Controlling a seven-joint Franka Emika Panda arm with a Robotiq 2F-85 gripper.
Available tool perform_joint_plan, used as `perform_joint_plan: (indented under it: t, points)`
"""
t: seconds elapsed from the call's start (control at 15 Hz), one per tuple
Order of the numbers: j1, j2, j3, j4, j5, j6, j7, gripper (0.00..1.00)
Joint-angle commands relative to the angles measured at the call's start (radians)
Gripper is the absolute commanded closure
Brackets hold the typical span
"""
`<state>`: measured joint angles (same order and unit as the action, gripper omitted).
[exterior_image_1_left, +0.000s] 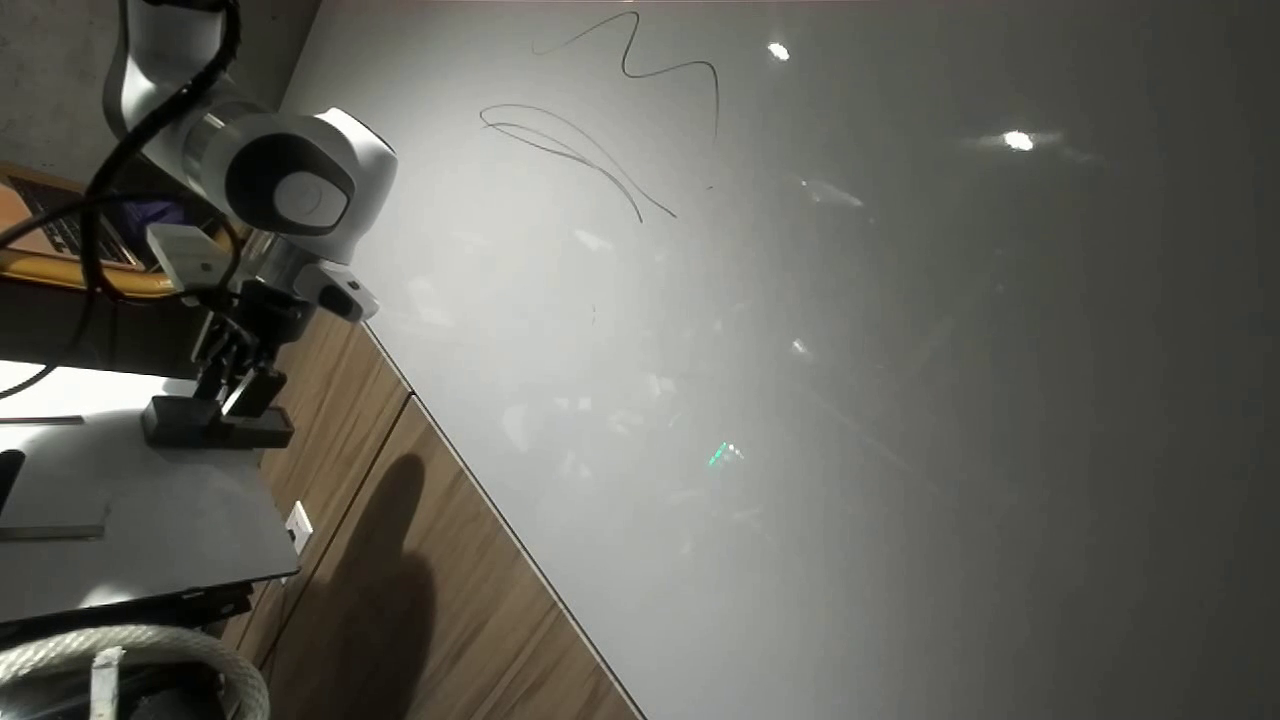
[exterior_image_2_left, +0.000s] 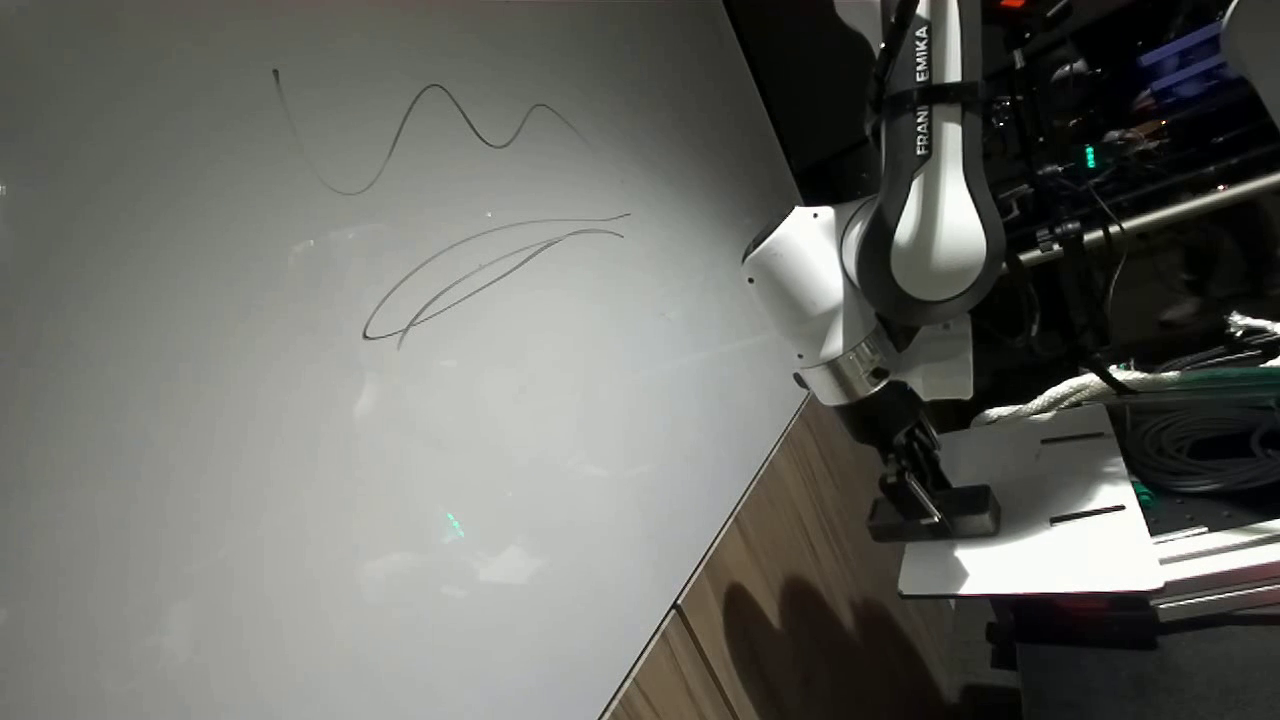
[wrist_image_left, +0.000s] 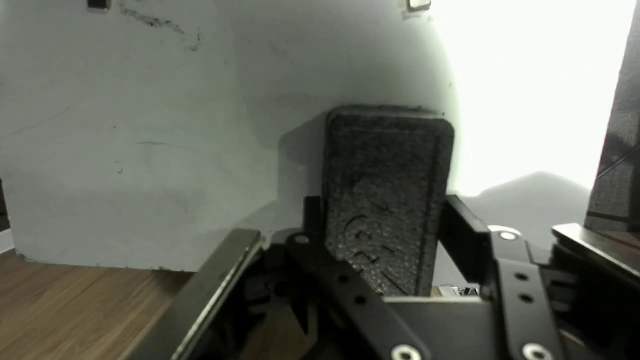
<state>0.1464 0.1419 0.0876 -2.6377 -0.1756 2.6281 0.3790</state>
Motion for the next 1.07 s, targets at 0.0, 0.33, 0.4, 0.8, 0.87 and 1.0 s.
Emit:
perform_joint_plan:
  t: [0.0,0.33,0.4,0.8,0.87,1.0]
  points:
    - [0.022,-0.024,-0.011,-0.011,-0.025,-0.014,0.031,0.23]
    - [0.029,-0.049,-0.014,-0.033,-0.034,-0.016,0.042,0.0]
    - [0.028,-0.065,-0.014,-0.045,-0.035,-0.017,0.042,0.0]
    - [0.014,-0.11,-0.007,-0.089,-0.036,-0.015,0.043,0.0]
    - [0.013,-0.109,-0.004,-0.089,-0.034,-0.013,0.041,0.05]
    - [0.013,-0.106,-0.001,-0.085,-0.037,-0.014,0.041,0.3]
